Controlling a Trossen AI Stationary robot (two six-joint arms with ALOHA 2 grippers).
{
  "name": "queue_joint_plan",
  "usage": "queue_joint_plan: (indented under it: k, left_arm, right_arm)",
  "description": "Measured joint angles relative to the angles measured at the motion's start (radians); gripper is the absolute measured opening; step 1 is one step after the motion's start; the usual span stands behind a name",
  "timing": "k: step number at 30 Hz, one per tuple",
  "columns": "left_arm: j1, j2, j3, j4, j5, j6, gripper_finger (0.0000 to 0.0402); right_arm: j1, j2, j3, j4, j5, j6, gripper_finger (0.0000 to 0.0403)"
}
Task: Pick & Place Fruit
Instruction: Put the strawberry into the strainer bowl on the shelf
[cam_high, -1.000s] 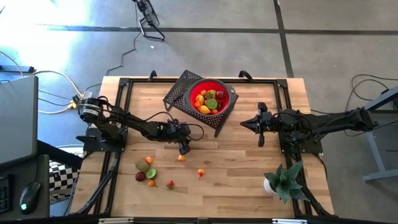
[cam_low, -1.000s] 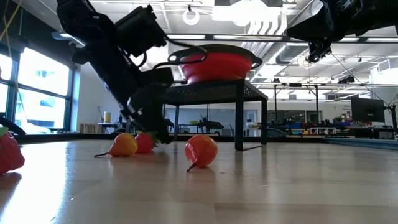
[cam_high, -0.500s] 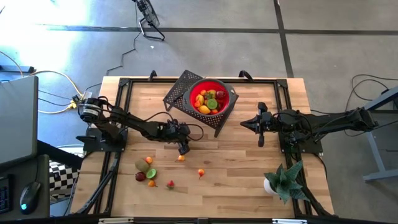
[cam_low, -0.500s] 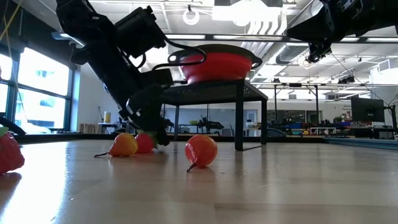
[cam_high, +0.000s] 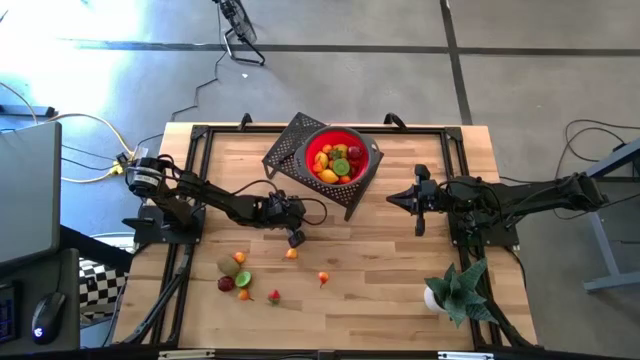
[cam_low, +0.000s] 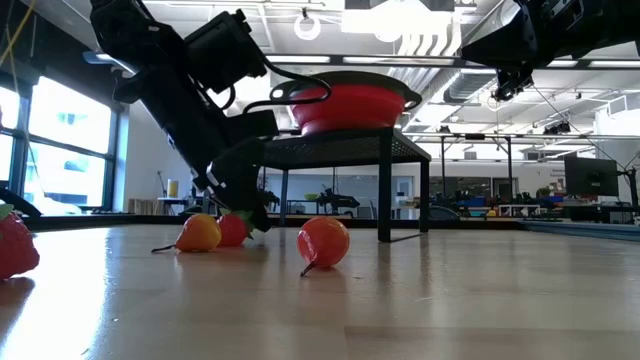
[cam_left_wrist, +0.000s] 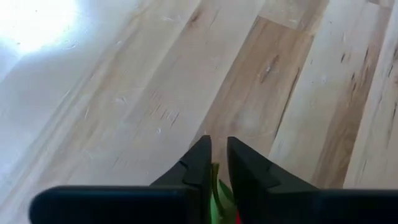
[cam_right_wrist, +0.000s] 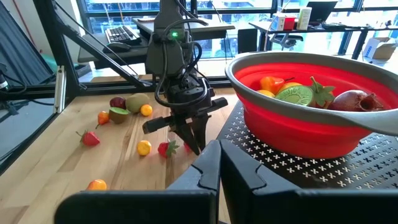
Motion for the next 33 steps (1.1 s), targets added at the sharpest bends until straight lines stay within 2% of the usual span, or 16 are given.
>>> queue_joint_plan:
  k: [7,17,28,33]
  left_arm:
    - [0.0,0.0,0.0,0.0,0.0,0.0,0.0006]
    - [-0.001,-0.034,0.0,0.004,-0.002,-0.023,0.0002]
    - [-0.001,-0.212,0.0,-0.006,0.012,0.017,0.0001]
    - [-0.001,-0.301,0.0,-0.002,0.051,0.037,0.0001]
  right_arm:
    - [0.0,0.0,0.0,0.0,0.0,0.0,0.0002]
    - [0.0,0.0,0.0,0.0,0.0,0.005,0.0002]
    - [0.0,0.0,0.0,0.0,0.0,0.005,0.0002]
    - [0.0,0.0,0.0,0.0,0.0,0.005,0.0002]
